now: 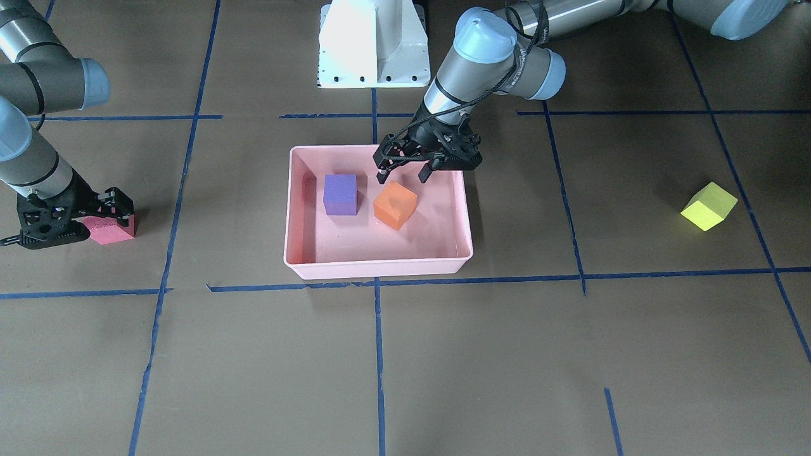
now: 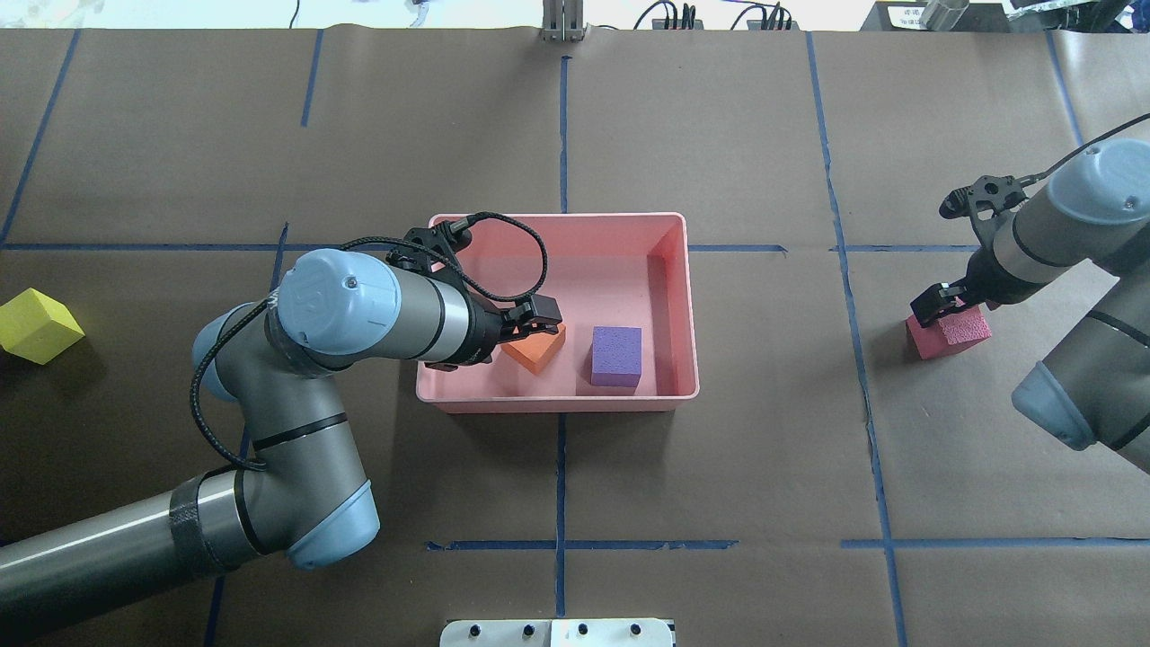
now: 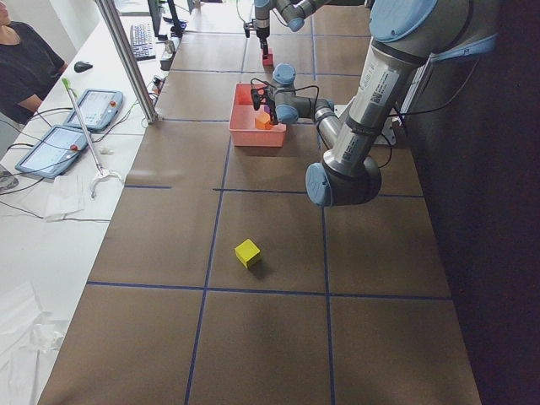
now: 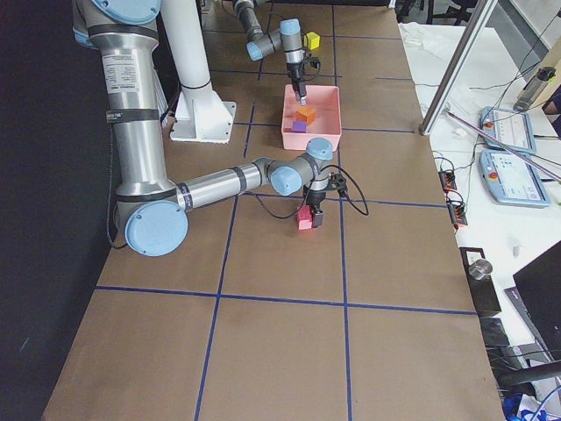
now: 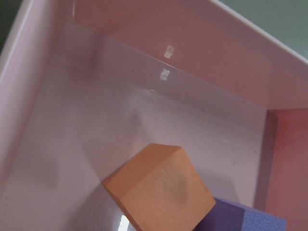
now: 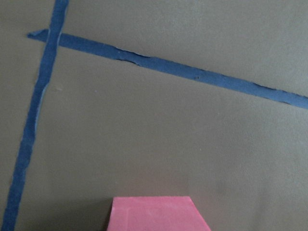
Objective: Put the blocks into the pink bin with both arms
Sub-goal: 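Place the orange cube in the bin while the right gripper descends on pink cube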
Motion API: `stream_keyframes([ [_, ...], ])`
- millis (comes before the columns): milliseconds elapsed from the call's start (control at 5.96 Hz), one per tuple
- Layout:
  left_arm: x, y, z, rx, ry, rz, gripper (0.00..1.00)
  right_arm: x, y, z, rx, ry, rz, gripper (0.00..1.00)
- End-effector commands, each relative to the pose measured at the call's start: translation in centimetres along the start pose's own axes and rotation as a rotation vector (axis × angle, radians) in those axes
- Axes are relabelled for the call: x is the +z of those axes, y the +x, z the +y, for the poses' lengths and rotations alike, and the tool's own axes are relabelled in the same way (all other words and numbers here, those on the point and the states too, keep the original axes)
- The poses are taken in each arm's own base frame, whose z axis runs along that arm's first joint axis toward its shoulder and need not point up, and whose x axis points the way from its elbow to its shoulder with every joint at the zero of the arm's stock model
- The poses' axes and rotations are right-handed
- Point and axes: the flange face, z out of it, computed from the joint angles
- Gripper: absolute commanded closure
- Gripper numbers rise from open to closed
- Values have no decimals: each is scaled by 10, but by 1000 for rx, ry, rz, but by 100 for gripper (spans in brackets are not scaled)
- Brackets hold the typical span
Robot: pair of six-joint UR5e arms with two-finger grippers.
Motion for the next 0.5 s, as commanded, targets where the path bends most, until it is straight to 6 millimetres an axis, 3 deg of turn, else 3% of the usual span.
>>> stream_keyframes([
  [0, -15, 9, 2, 3, 0, 34, 0, 8, 4, 3, 8, -19, -2, 6],
  [336, -73, 36, 10, 22, 5, 154, 0, 13, -7, 6, -11, -29, -7, 36],
])
